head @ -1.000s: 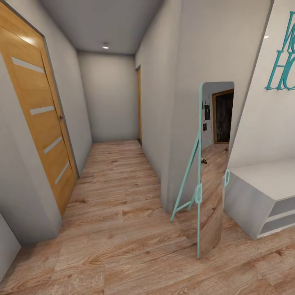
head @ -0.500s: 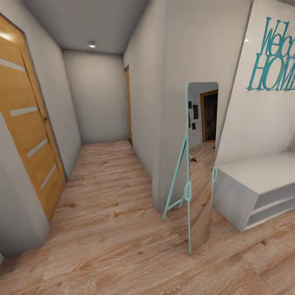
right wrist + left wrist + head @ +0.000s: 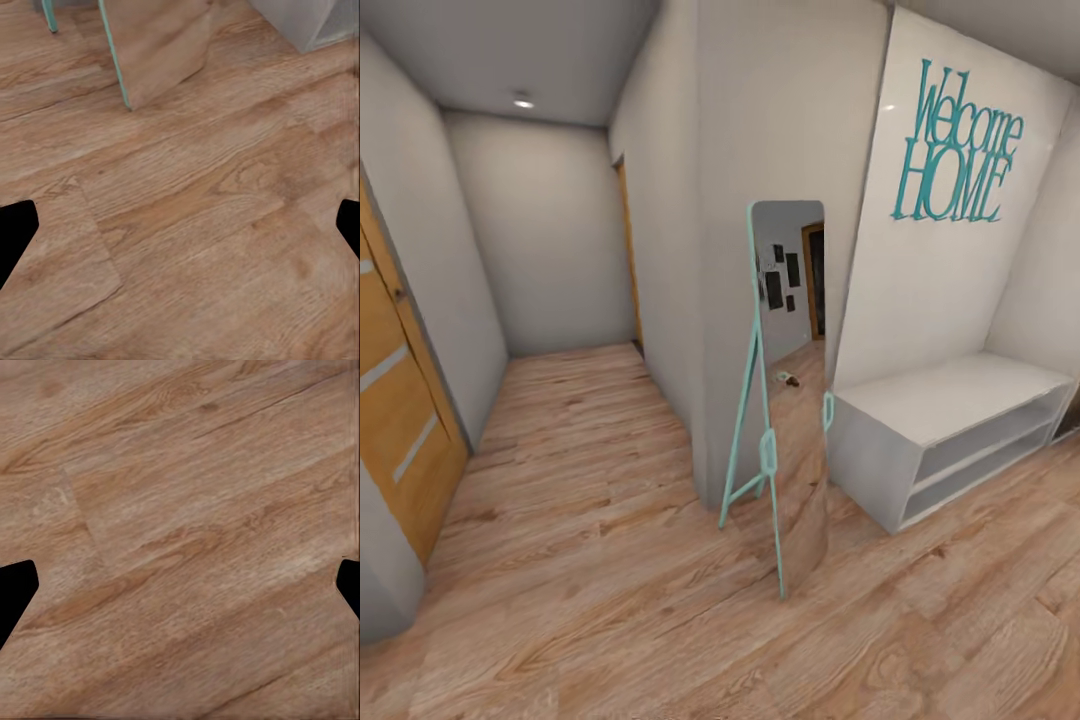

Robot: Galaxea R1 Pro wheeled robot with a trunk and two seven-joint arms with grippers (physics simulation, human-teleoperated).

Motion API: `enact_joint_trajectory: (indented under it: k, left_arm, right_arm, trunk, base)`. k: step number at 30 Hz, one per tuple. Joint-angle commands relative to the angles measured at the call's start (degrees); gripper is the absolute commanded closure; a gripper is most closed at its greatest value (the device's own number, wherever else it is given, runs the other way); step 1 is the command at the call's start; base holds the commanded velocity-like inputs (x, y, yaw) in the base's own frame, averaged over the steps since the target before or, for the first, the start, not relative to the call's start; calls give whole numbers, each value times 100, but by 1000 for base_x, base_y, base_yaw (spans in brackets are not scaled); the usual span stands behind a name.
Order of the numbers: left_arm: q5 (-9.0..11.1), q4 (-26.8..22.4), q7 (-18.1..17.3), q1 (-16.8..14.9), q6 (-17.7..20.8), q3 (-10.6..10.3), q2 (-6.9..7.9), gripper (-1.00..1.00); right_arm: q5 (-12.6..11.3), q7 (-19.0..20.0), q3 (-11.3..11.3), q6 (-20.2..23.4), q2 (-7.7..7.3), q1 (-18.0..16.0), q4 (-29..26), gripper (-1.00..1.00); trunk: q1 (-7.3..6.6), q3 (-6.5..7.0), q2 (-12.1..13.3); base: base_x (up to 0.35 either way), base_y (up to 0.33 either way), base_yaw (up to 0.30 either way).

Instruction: Pick up the two gym shoes and the two sandals from the corridor floor and place them onto the hallstand (shoe rack) in the corridor, making sure they are on the rack and not on the floor. Arrange them so the two gym shoes are next to each other and the two sandals are next to each other.

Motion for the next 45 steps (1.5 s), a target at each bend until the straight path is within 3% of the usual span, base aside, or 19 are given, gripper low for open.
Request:
enact_joint_trajectory:
  k: [1, 25, 45]
  left_arm:
    - [2, 1, -7, -1, -18, 0, 2, -100]
    - [26, 15, -7, 4, -18, 13, 1, -100]
    - [25, 19, -7, 2, -18, 17, -5, -100]
  right_arm:
    - [-1, -2, -10, -18, 1, -5, 6, -100]
    - [-1, -10, -46, -18, 9, -5, 15, -100]
    - [-1, -11, -43, -18, 9, -5, 15, -100]
  trunk:
    - [-3, -12, -3]
    - [-3, -172, -3]
    - [-3, -315, -3]
  base:
    - [-220, -159, -236]
    - [-224, -157, -218]
    - [-25, -13, -198]
